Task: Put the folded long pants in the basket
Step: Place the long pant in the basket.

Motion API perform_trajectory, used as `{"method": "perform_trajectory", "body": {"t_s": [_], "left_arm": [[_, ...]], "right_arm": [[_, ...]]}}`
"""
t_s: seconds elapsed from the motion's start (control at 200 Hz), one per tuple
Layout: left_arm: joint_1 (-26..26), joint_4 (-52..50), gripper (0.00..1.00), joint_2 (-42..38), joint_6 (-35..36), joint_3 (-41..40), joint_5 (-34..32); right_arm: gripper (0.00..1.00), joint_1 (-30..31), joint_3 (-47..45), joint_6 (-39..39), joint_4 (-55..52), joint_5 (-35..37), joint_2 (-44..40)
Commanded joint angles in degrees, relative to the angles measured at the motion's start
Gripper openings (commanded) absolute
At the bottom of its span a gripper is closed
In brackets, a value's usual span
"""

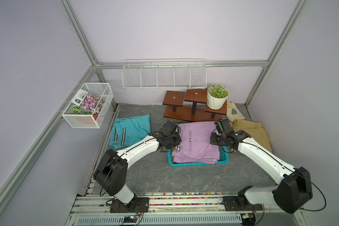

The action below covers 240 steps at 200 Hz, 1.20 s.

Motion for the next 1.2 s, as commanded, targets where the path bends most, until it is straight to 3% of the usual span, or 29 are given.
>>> {"method": "perform_trajectory", "body": {"t_s": [0.0,0.31,0.63,0.655,0.705,0.77,0.815,1.09,1.135,1.195], "left_arm": [[0.44,-6.69,0.0,1.85,-1.4,-2.88,-4.04],[-0.61,-4.97,0.0,8.05,-3.5,-5.08,-5.18],[-1.97,-6.59,0.03,8.98,-4.23,-5.07,-10.05],[-2.15,-7.65,0.06,8.42,-4.15,-4.59,-10.99],[-2.67,-10.25,0.21,6.87,-4.12,-3.22,-13.34],[-3.64,-13.06,0.54,4.13,-3.68,-1.29,-16.69],[-4.34,-14.84,0.6,2.16,-2.87,0.11,-18.47],[-4.79,-25.53,0.6,-6.12,-1.77,7.47,-25.38],[-4.83,-24.97,0.56,-7.8,-0.75,7.5,-24.81],[-4.84,-23.06,0.41,-9.81,0.66,7.21,-22.89]], "right_arm": [[0.0,-4.08,-3.46,-1.24,-1.18,6.46,4.15],[0.0,-6.3,-5.5,-2.02,3.66,4.95,12.45],[0.0,-6.31,-6.7,-2.72,5.35,5.51,12.7],[0.0,-6.3,-6.44,-2.87,5.09,5.51,12.19],[0.04,-6.22,-5.91,-3.3,4.43,5.27,10.94],[0.13,-6.17,-4.92,-3.57,3.31,5.33,8.58],[0.16,-6.12,-4.05,-3.94,2.21,5.33,7.06],[0.35,-5.74,1.73,-5.74,-4.61,7.08,0.64],[0.38,-5.27,2.63,-6.43,-5.27,6.87,-0.45],[0.41,-4.77,3.73,-7.26,-5.81,5.37,-1.75]]}}
